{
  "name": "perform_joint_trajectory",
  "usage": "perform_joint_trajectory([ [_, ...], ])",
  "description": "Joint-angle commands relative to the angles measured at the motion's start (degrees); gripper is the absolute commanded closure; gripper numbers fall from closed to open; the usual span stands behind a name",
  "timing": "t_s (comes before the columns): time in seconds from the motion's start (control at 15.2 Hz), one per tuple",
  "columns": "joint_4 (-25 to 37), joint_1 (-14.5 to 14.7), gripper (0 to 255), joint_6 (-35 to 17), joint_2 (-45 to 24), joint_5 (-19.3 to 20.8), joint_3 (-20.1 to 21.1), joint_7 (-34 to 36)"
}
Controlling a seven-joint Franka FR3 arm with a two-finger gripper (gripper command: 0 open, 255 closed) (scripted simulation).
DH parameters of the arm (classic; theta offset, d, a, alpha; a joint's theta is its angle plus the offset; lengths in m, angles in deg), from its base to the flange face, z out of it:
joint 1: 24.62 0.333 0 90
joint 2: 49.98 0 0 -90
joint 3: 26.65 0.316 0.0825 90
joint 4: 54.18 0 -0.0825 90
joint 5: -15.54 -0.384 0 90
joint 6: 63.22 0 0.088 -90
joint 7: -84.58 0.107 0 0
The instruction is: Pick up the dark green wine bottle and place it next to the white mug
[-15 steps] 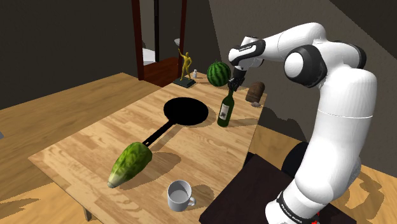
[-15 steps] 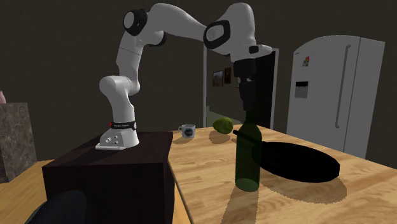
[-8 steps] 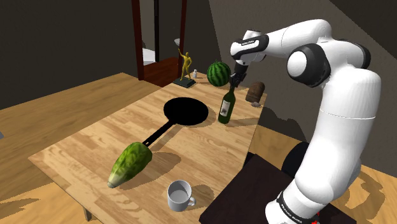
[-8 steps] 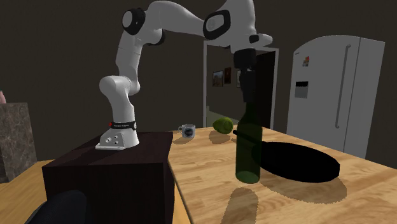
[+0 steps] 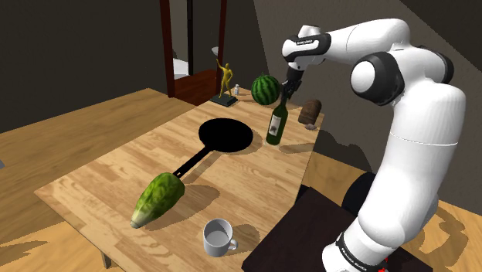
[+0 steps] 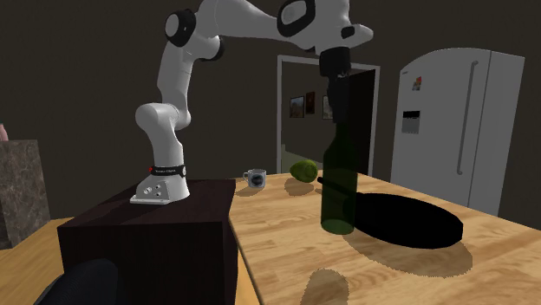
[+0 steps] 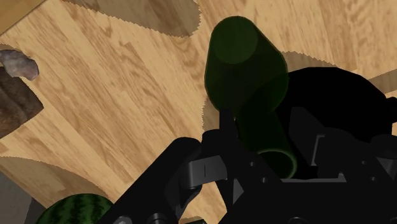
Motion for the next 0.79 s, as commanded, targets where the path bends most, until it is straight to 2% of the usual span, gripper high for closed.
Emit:
perform_joint_trajectory([
  [0.0,1.30,-0.05,255,1.42,0.16,0.10,-0.06,0.08],
  [0.73,10.23,-0.66,255,10.04,-0.15,0.15,-0.28,0.34],
])
